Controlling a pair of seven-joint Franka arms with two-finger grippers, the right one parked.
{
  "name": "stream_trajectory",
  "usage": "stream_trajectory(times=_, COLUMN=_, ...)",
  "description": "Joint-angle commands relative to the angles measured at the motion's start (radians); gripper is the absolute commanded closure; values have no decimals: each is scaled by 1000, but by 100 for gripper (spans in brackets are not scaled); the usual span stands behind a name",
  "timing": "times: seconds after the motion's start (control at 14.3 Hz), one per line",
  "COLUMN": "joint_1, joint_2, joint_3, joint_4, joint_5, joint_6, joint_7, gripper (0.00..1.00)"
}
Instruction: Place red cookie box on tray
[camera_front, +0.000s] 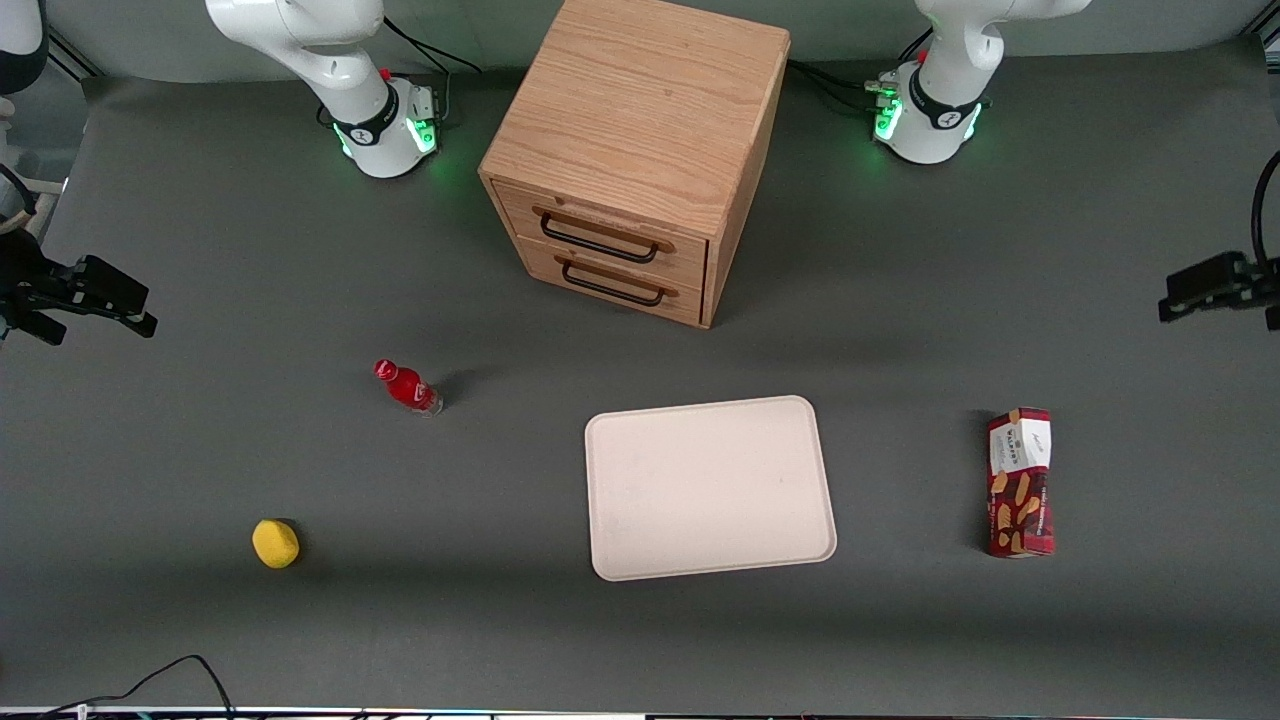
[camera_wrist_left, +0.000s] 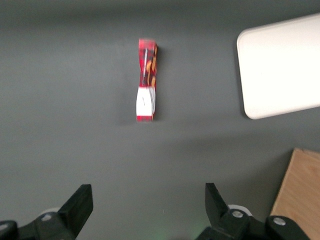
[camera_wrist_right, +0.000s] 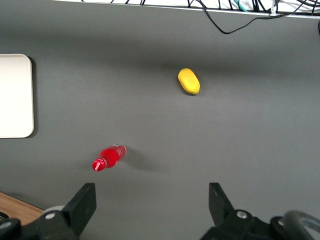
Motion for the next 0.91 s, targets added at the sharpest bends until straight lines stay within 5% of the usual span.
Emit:
stream_trajectory(times=0.0, joint_1=-3, joint_2=73, joint_3=5, joint_4=-79, joint_5=-5, joint_6=150, joint_7=15, gripper=0)
stream_trajectory(times=0.49, joint_1=-26, joint_2=346, joint_3=2, joint_4=-90, joint_5=36, joint_6=469, joint_7=25, gripper=0)
stream_trajectory(times=0.84, joint_1=-14, joint_2=417, joint_3=2, joint_4=-216, joint_5=74, joint_6=701, joint_7=150, gripper=0)
